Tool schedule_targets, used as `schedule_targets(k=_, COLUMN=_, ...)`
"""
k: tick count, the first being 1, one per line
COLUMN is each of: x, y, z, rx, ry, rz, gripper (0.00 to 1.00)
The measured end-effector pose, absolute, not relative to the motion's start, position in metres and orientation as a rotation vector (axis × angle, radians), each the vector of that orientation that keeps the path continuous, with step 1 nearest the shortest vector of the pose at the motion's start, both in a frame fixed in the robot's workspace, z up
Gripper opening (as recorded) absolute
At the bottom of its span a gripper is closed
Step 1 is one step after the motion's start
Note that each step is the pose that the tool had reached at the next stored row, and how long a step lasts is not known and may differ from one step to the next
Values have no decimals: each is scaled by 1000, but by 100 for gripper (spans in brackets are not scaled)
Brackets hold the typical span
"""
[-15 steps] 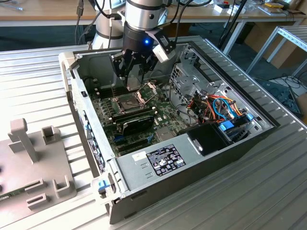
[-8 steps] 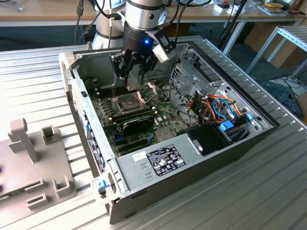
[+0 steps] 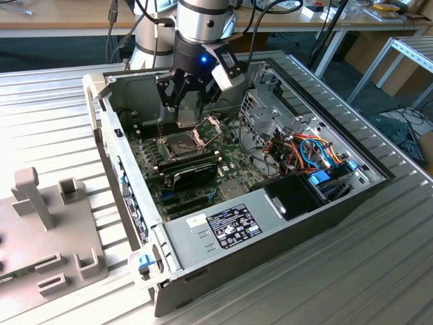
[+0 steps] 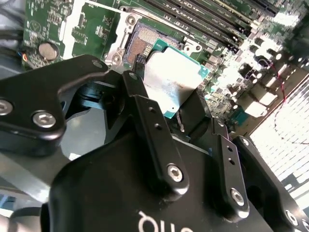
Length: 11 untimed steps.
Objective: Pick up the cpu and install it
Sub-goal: 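Place the cpu into insertion slot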
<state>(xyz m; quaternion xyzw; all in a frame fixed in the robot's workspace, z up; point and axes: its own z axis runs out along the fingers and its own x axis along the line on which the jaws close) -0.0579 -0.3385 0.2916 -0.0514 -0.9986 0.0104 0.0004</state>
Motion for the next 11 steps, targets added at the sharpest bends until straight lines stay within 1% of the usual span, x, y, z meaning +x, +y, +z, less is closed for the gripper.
schedule_targets(k=11, x=-58, y=-338, z=292, rx=-169, ry=-3136, rz=32, gripper=55)
